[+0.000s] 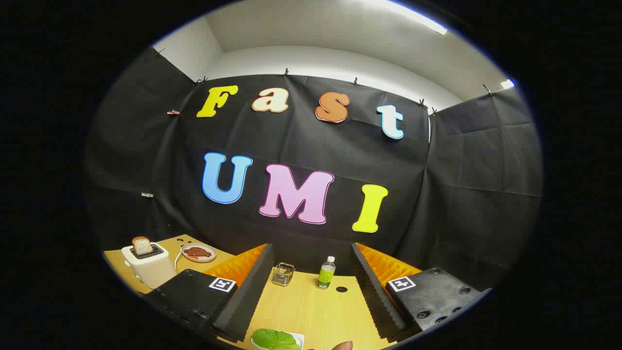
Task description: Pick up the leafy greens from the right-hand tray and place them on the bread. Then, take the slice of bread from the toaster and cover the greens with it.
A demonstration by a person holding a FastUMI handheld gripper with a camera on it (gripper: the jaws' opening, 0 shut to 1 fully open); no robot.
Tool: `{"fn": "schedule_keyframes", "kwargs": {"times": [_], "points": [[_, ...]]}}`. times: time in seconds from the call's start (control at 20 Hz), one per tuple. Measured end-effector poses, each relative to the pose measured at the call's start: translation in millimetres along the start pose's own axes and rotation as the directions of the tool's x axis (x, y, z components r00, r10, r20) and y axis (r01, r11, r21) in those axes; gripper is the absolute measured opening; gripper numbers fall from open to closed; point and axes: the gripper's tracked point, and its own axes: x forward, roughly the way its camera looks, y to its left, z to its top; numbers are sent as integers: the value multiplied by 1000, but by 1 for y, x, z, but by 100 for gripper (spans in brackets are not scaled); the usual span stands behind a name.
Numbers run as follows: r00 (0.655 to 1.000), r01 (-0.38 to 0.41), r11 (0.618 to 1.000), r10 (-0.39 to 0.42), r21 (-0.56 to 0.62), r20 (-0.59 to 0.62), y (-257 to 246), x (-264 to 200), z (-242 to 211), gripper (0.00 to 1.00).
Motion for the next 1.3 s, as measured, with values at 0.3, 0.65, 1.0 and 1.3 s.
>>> {"fn": "schedule_keyframes", "kwargs": {"times": [0.3,0.65,1.0,1.3], "points": [[1000,2,1000,-2,0,-3,0,0,0,97],[1000,5,1000,-5,2,-5,0,-1,1,97],[1000,-4,1000,4,6,-6,2,-1,2,97],[975,-131,991,123,-33,-182,17,-2,-42,97]]}}
